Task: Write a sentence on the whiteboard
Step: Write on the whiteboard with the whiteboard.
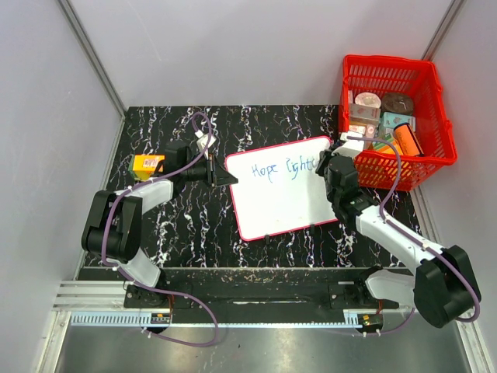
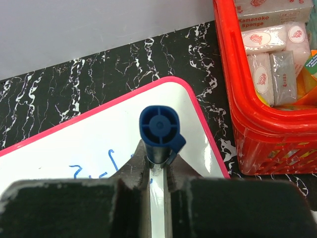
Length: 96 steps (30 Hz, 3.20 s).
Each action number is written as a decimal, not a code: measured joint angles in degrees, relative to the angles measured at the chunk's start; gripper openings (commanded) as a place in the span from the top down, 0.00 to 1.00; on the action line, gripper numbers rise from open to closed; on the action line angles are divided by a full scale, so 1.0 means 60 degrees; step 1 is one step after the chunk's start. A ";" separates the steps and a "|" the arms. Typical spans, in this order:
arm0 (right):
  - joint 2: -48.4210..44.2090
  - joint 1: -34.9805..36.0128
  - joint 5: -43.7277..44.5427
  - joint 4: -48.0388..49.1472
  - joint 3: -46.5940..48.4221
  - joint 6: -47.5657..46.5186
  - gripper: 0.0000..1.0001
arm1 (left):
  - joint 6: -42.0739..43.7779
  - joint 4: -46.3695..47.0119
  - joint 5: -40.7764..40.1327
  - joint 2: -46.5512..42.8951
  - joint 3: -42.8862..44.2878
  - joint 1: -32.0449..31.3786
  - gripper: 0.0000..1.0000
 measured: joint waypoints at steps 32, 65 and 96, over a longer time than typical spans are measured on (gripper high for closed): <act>-0.0280 -0.0033 -0.0849 -0.0153 -0.0277 0.0565 1.00 | 0.0007 -0.0044 -0.0018 0.0000 0.0000 0.0000 1.00; -0.2739 0.2889 -0.1574 -0.0324 -0.1013 -0.0699 1.00 | 0.0015 0.0015 -0.0029 0.0000 0.0004 -0.0033 1.00; 0.1494 0.6382 0.1038 0.4637 -0.0900 -0.3009 1.00 | 0.0015 0.0015 -0.0029 0.0000 0.0004 -0.0033 1.00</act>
